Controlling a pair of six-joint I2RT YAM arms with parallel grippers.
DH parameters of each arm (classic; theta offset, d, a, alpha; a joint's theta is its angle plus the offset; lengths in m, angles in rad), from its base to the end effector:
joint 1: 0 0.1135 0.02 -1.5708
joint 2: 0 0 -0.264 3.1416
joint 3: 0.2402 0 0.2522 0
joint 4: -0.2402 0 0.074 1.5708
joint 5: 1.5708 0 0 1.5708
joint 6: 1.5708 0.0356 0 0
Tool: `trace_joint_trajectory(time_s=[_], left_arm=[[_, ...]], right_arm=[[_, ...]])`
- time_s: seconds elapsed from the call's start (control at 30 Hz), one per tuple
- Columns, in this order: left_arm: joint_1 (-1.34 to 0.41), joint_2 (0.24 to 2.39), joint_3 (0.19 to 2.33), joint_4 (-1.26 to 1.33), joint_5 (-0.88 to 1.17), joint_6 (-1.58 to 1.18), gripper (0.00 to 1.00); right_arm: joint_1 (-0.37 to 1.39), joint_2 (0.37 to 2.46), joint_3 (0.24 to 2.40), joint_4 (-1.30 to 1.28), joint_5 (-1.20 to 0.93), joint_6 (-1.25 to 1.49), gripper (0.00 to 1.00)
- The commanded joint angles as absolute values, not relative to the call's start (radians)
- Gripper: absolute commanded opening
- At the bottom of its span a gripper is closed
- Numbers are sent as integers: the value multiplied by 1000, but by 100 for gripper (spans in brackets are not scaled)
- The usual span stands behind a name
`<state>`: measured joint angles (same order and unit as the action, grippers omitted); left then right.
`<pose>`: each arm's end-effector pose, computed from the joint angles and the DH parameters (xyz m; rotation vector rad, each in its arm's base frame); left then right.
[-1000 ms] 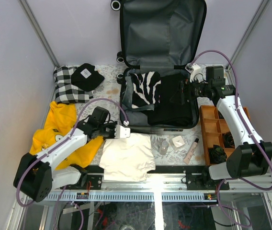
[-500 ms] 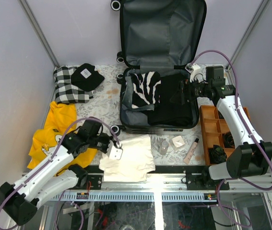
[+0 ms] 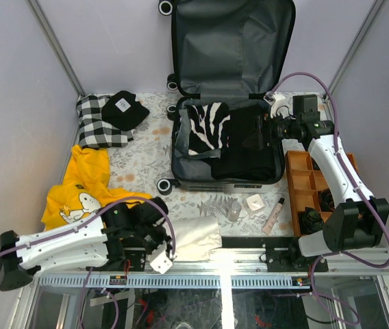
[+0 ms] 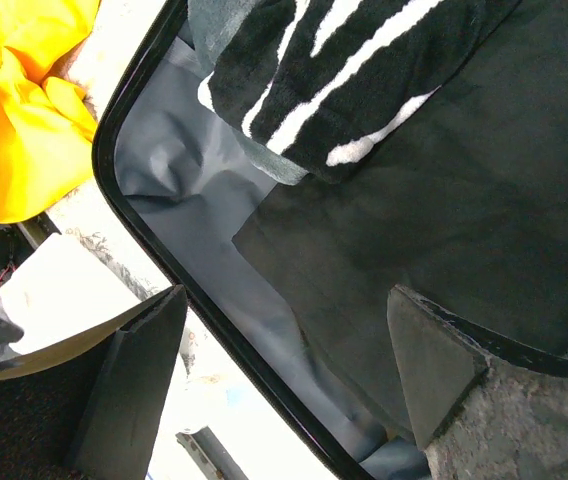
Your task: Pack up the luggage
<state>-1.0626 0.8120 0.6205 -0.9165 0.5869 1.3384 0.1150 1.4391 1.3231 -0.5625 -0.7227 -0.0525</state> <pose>0.0492 -0.1289 0.2246 2.4226 0.7473 -0.6750 0.3092 0.0594 0.3433 -0.5648 2.1014 0.8409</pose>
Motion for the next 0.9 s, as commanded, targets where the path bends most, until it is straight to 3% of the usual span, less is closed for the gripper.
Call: trace_joint_trajectory(time_s=[0.0, 0.17, 0.33, 0.37, 0.43, 0.5, 0.67, 0.87], left_arm=[[-1219, 865, 599, -925, 592, 1187, 0], [-1280, 1002, 546, -834, 488, 1123, 0], [-1280, 996, 523, -755, 402, 1075, 2], [-1281, 988, 537, -773, 401, 1075, 10], [-1281, 960, 592, -827, 390, 1052, 41], [-1279, 933, 665, -876, 374, 994, 61], [-1238, 953, 841, -971, 415, 884, 66], [-858, 1110, 935, -869, 586, 801, 68]], right_arm=[[109, 1434, 1330, -534, -717, -57, 88], [109, 1439, 1335, -537, -713, -62, 87], [109, 1443, 1336, -538, -714, -64, 87], [109, 1443, 1337, -540, -715, -63, 87], [109, 1441, 1340, -543, -713, -66, 87], [109, 1437, 1337, -543, -715, -67, 87], [109, 1433, 1336, -537, -737, -55, 87], [109, 1416, 1327, -533, -736, -54, 88]])
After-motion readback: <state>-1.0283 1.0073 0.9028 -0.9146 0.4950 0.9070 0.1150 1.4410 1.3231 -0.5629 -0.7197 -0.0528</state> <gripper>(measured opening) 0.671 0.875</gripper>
